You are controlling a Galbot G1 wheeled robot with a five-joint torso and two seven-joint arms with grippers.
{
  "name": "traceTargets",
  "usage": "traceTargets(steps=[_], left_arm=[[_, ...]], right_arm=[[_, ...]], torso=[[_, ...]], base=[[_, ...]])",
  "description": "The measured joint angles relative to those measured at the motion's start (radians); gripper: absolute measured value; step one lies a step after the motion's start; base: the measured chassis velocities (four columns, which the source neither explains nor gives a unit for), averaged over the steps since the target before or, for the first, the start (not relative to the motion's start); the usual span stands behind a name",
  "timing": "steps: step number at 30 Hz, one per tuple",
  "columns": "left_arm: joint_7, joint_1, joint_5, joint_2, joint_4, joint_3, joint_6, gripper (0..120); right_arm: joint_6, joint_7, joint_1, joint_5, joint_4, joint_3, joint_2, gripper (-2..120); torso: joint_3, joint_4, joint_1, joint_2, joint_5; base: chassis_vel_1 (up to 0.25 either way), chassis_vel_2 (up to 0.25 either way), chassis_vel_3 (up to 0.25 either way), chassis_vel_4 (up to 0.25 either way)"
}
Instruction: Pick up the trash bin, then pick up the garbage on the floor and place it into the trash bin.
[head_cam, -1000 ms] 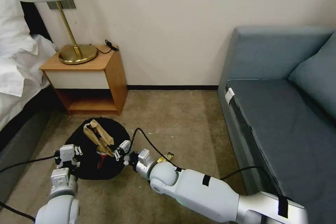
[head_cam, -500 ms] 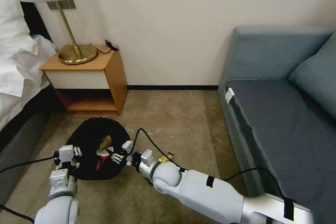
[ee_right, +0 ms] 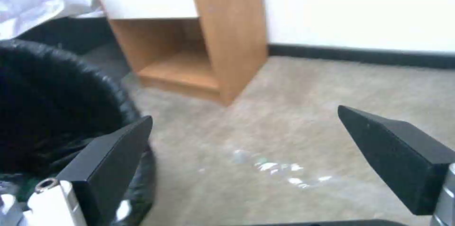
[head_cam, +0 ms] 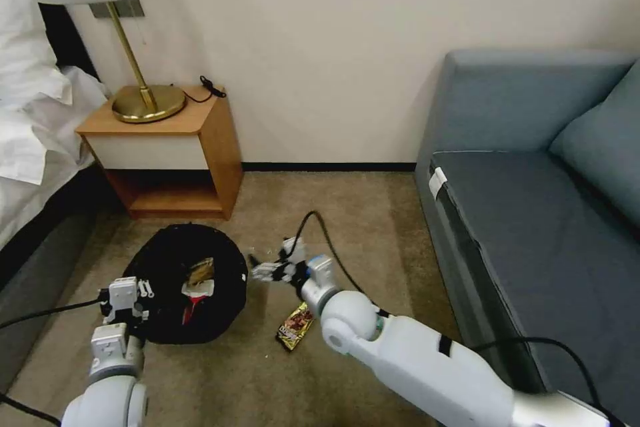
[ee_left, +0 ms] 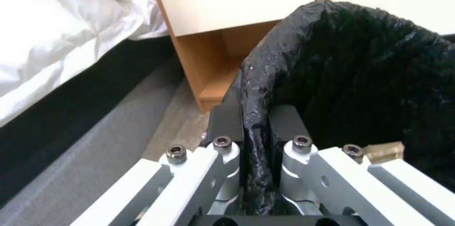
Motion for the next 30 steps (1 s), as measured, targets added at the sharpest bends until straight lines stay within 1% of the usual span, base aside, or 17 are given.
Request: traceTargets(steps=[1, 4, 5, 6, 7, 8, 9, 11, 13, 17, 22, 23, 25, 26, 27, 29, 30], left_arm=[[0.000, 0.000, 0.000, 0.000, 0.000, 0.000, 0.000, 7], [0.000, 0.000, -0.005, 0.002, -0.001, 0.000, 0.000, 7], [0.000, -0.002, -0.008, 0.003, -0.001, 0.002, -0.001, 7], [0.000, -0.002, -0.008, 0.003, -0.001, 0.002, -0.001, 7], [0.000, -0.003, -0.010, 0.004, 0.000, 0.003, -0.001, 7], [0.000, -0.003, -0.013, 0.004, 0.002, 0.003, -0.002, 7], [0.000, -0.003, -0.013, 0.004, 0.002, 0.003, -0.002, 7], [0.000, -0.001, -0.019, 0.010, 0.004, 0.003, -0.004, 7], [0.000, -0.001, -0.023, 0.014, 0.005, 0.002, -0.005, 7], [0.000, -0.005, -0.030, 0.022, 0.007, 0.000, -0.006, 7], [0.000, -0.005, -0.030, 0.022, 0.007, 0.003, -0.006, 7], [0.000, -0.004, -0.030, 0.022, 0.007, 0.003, -0.006, 7], [0.000, -0.003, -0.030, 0.024, 0.009, 0.003, -0.006, 7], [0.000, -0.003, -0.030, 0.024, 0.009, 0.003, -0.006, 7], [0.000, -0.003, -0.030, 0.024, 0.010, 0.002, -0.006, 7], [0.000, -0.002, -0.030, 0.025, 0.010, 0.000, -0.006, 7], [0.000, -0.002, -0.030, 0.025, 0.010, 0.000, -0.006, 7]], right_arm=[[0.000, 0.000, 0.000, 0.000, 0.000, 0.000, 0.000, 100], [0.015, -0.064, -0.097, -0.118, 0.063, 0.125, -0.031, 100], [0.069, -0.132, -0.196, -0.244, 0.100, 0.242, -0.032, 100], [0.069, -0.132, -0.196, -0.244, 0.100, 0.242, -0.032, 100], [0.114, -0.173, -0.255, -0.301, 0.118, 0.346, -0.014, 100], [0.138, -0.193, -0.296, -0.324, 0.134, 0.422, 0.002, 100], [0.138, -0.193, -0.296, -0.324, 0.134, 0.422, 0.002, 100], [0.182, -0.215, -0.379, -0.347, 0.163, 0.536, 0.019, 100], [0.203, -0.226, -0.414, -0.366, 0.171, 0.568, 0.017, 100], [0.268, -0.263, -0.512, -0.476, 0.178, 0.619, 0.001, 100], [0.269, -0.254, -0.533, -0.495, 0.175, 0.607, 0.005, 100], [0.263, -0.252, -0.532, -0.493, 0.171, 0.597, 0.006, 100], [0.213, -0.244, -0.518, -0.448, 0.168, 0.554, 0.002, 100], [0.213, -0.244, -0.518, -0.448, 0.168, 0.554, 0.002, 100], [0.166, -0.232, -0.503, -0.398, 0.168, 0.527, -0.004, 100], [0.031, -0.193, -0.441, -0.258, 0.157, 0.458, -0.016, 100], [0.031, -0.193, -0.441, -0.258, 0.157, 0.458, -0.016, 100]], torso=[[0.000, 0.0000, 0.000, 0.000, 0.0000], [0.000, -0.0001, 0.000, 0.000, 0.0000], [0.000, 0.0001, 0.000, 0.000, 0.0002], [0.000, 0.0001, 0.000, 0.000, 0.0002], [0.000, -0.0002, 0.000, 0.000, 0.0002], [0.000, -0.0001, 0.000, 0.000, -0.0001], [0.000, -0.0001, 0.000, 0.000, -0.0001], [0.000, -0.0001, 0.000, 0.000, 0.0001], [0.000, -0.0002, 0.000, 0.000, 0.0000], [0.000, -0.0002, 0.000, 0.000, -0.0001], [0.000, -0.0001, 0.000, 0.000, -0.0002], [0.000, 0.0000, 0.000, 0.000, -0.0002], [0.000, 0.0000, 0.000, 0.000, -0.0002], [0.000, 0.0000, 0.000, 0.000, -0.0002], [0.000, -0.0001, 0.000, 0.000, -0.0002], [0.000, 0.0001, 0.000, 0.000, -0.0002], [0.000, 0.0001, 0.000, 0.000, -0.0002]], base=[[0.000, 0.000, 0.000, 0.000], [0.000, 0.000, 0.000, 0.000], [0.000, 0.000, 0.000, 0.000], [0.000, 0.000, 0.000, 0.000], [0.000, 0.000, 0.000, 0.000], [0.000, 0.000, 0.000, 0.000], [0.000, 0.000, 0.000, 0.000], [0.000, 0.000, 0.000, 0.000], [0.000, 0.000, 0.000, 0.000], [0.000, 0.000, 0.000, 0.000], [0.000, 0.000, 0.000, 0.000], [0.000, 0.000, 0.000, 0.000], [0.000, 0.000, 0.000, 0.000], [0.000, 0.000, 0.000, 0.000], [0.000, 0.000, 0.000, 0.000], [0.000, 0.000, 0.000, 0.000], [0.000, 0.000, 0.000, 0.000]])
